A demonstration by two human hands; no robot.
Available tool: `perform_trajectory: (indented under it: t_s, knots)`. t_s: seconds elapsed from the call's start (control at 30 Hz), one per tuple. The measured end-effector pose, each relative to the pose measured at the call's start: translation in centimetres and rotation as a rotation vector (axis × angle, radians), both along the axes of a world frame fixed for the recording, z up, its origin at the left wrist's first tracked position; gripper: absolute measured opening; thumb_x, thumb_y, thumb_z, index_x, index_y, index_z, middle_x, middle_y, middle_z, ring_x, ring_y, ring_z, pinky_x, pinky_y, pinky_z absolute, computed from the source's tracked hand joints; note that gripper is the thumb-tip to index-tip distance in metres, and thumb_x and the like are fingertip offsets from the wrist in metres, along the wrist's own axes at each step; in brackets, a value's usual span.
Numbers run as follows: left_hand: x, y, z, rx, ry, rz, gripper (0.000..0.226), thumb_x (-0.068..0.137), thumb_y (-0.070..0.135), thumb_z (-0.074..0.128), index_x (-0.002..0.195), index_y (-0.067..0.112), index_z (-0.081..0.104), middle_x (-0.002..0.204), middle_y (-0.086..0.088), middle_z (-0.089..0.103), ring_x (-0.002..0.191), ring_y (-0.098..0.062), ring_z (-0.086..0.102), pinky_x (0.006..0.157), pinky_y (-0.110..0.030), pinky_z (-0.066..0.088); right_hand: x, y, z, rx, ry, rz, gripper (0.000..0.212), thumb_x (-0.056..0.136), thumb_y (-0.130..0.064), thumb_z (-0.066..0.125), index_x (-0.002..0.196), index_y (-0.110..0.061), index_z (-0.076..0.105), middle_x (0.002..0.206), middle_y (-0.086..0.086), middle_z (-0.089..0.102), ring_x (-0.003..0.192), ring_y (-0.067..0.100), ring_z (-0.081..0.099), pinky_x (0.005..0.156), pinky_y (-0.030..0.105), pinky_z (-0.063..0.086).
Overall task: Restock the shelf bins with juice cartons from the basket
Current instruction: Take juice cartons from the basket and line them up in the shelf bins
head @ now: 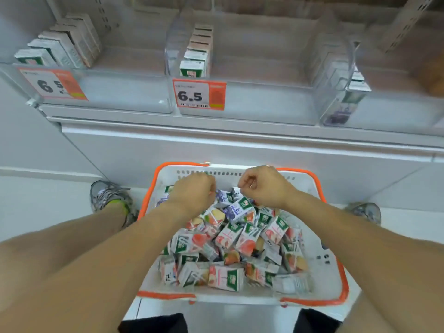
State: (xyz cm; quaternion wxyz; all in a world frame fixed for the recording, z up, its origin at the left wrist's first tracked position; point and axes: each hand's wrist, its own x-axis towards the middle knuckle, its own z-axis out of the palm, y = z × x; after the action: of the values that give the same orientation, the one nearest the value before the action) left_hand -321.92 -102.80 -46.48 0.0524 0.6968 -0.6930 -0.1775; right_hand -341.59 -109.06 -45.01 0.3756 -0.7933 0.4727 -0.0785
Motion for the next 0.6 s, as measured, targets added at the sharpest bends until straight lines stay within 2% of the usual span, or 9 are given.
perform_trajectory:
  t_s: [0.1, 0.17, 0.3, 0.4, 0.47, 0.5, 0.57, 0.6]
  knots:
    - [1.1, 1.8, -3.5, 0.254, -0.028, 0.030, 0.020, 0.090, 0.034, 0.064, 0.102, 0.019, 0.063, 0.106, -0.001, 0.065, 0.094, -0.022, 0.061, 0.076, -0.030, 0.048, 0.6, 0.1, -2.7, 0.047, 0.141, 0.069, 0.009, 0.087, -0.012, 0.069, 0.094, -0.015, 0.071, 0.089, -0.006, 0.066, 0.083, 0.012, 0.063, 0.073, 0.021, 0.051]
    - [2.1, 2.6, -5.0, 0.352, -0.017, 0.019, 0.026, 0.088, 0.036, 0.067, 0.106, 0.018, 0.064, 0.108, -0.001, 0.064, 0.094, -0.021, 0.061, 0.080, -0.032, 0.051, 0.9, 0.1, -4.7, 0.064, 0.258, 0.095, 0.020, 0.087, -0.010, 0.068, 0.107, -0.013, 0.070, 0.106, 0.000, 0.065, 0.096, 0.018, 0.063, 0.082, 0.028, 0.052]
    - [4.1, 3.8, -7.0, 0.533, -0.099, -0.044, 0.036, 0.085, 0.037, 0.072, 0.113, 0.017, 0.062, 0.118, -0.003, 0.064, 0.099, -0.021, 0.061, 0.081, -0.031, 0.050, 1.0, -0.7, -7.7, 0.148, 0.354, -0.025, 0.039, 0.091, -0.008, 0.063, 0.130, -0.014, 0.058, 0.133, 0.009, 0.056, 0.109, 0.025, 0.060, 0.081, 0.027, 0.046]
    - [4.9, 4.3, -8.2, 0.628, -0.100, -0.037, 0.054, 0.081, 0.035, 0.079, 0.126, 0.012, 0.059, 0.126, -0.007, 0.061, 0.110, -0.026, 0.060, 0.091, -0.033, 0.050, 1.3, -1.2, -9.5, 0.246, 0.453, -0.077, 0.054, 0.095, -0.021, 0.063, 0.144, -0.010, 0.043, 0.142, 0.015, 0.050, 0.121, 0.031, 0.055, 0.086, 0.029, 0.044]
    - [5.1, 4.0, -8.5, 0.622, -0.019, 0.000, 0.055, 0.077, 0.036, 0.083, 0.123, 0.013, 0.062, 0.124, -0.004, 0.062, 0.107, -0.023, 0.060, 0.087, -0.030, 0.049, 1.9, -1.3, -10.4, 0.279, 0.467, -0.113, 0.060, 0.095, -0.026, 0.065, 0.145, -0.008, 0.039, 0.142, 0.016, 0.050, 0.123, 0.033, 0.054, 0.091, 0.032, 0.044]
    - [5.2, 3.7, -8.4, 0.608, 0.030, 0.021, 0.054, 0.076, 0.037, 0.084, 0.120, 0.014, 0.064, 0.120, -0.002, 0.063, 0.101, -0.020, 0.060, 0.081, -0.026, 0.048, 2.2, -1.3, -10.8, 0.274, 0.466, -0.144, 0.062, 0.094, -0.027, 0.066, 0.145, -0.007, 0.037, 0.139, 0.016, 0.052, 0.122, 0.033, 0.055, 0.088, 0.031, 0.045]
    - [5.2, 2.9, -7.9, 0.565, 0.138, 0.072, 0.048, 0.075, 0.036, 0.084, 0.115, 0.014, 0.068, 0.102, 0.006, 0.065, 0.080, -0.012, 0.058, 0.065, -0.017, 0.044, 2.7, -1.6, -11.1, 0.272, 0.479, -0.221, 0.061, 0.092, -0.026, 0.070, 0.137, -0.003, 0.037, 0.126, 0.016, 0.056, 0.112, 0.032, 0.059, 0.076, 0.028, 0.045]
    - [5.3, 2.5, -7.5, 0.538, 0.186, 0.101, 0.045, 0.075, 0.033, 0.084, 0.113, 0.012, 0.070, 0.092, 0.009, 0.062, 0.072, -0.009, 0.056, 0.058, -0.014, 0.041, 2.8, -1.6, -11.2, 0.273, 0.497, -0.244, 0.052, 0.090, -0.025, 0.071, 0.127, -0.001, 0.042, 0.115, 0.015, 0.058, 0.099, 0.029, 0.061, 0.068, 0.027, 0.046]
